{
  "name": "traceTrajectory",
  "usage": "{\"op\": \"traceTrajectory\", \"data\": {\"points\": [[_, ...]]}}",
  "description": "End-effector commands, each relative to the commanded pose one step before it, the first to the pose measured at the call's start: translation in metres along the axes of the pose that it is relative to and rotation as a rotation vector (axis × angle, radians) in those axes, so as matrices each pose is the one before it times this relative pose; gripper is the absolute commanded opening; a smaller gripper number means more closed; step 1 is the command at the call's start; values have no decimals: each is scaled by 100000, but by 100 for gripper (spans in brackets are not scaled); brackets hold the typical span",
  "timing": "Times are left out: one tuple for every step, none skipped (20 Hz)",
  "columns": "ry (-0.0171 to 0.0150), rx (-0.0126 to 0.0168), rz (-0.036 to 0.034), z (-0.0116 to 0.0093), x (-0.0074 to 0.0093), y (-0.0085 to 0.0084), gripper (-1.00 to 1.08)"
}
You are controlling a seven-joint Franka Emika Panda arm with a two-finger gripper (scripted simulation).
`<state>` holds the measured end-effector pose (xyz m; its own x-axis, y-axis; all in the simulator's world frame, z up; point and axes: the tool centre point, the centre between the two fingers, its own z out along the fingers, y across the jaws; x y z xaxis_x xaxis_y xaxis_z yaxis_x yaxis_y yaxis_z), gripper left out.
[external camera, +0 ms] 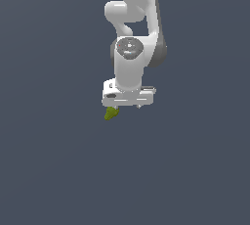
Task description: Pick up the object and move it to a goal position.
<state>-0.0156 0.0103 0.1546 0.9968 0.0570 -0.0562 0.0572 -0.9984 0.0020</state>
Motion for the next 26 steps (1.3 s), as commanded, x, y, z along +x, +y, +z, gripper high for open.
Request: {"op": "traceTrajectory", "data": {"points": [[0, 0, 0, 0, 0, 1, 100], [69, -10, 69, -50, 22, 32, 100], [214, -26, 221, -154, 60, 106, 100], [345, -44, 349, -249, 99, 170, 100], [476, -63, 467, -346, 137, 234, 100], [600, -84, 557, -440, 174, 295, 100], [615, -93, 516, -458, 181, 301, 100], [472, -78, 331, -359, 142, 229, 100], [319, -58, 154, -251, 103, 153, 100], [178, -37, 11, -149, 61, 83, 100], [45, -14, -85, -46, 17, 14, 100], [-77, 13, -59, 56, -18, -37, 100], [-68, 21, 118, 70, -33, -21, 100], [-35, 23, 282, 61, -29, -8, 100], [-7, 27, 473, 55, -27, 22, 100], [14, 31, 647, 56, -29, 39, 100], [26, 38, 822, 65, -35, 55, 100], [26, 46, 987, 82, -43, 64, 100], [18, 55, 1148, 105, -54, 69, 100], [11, 64, 1307, 126, -64, 76, 100], [7, 71, 1463, 145, -73, 85, 100], [8, 76, 1611, 159, -80, 95, 100], [12, 81, 1767, 170, -85, 108, 100], [17, 86, 1932, 182, -90, 122, 100], [19, 90, 2092, 195, -96, 135, 100], [19, 94, 2261, 210, -102, 149, 100]]}}
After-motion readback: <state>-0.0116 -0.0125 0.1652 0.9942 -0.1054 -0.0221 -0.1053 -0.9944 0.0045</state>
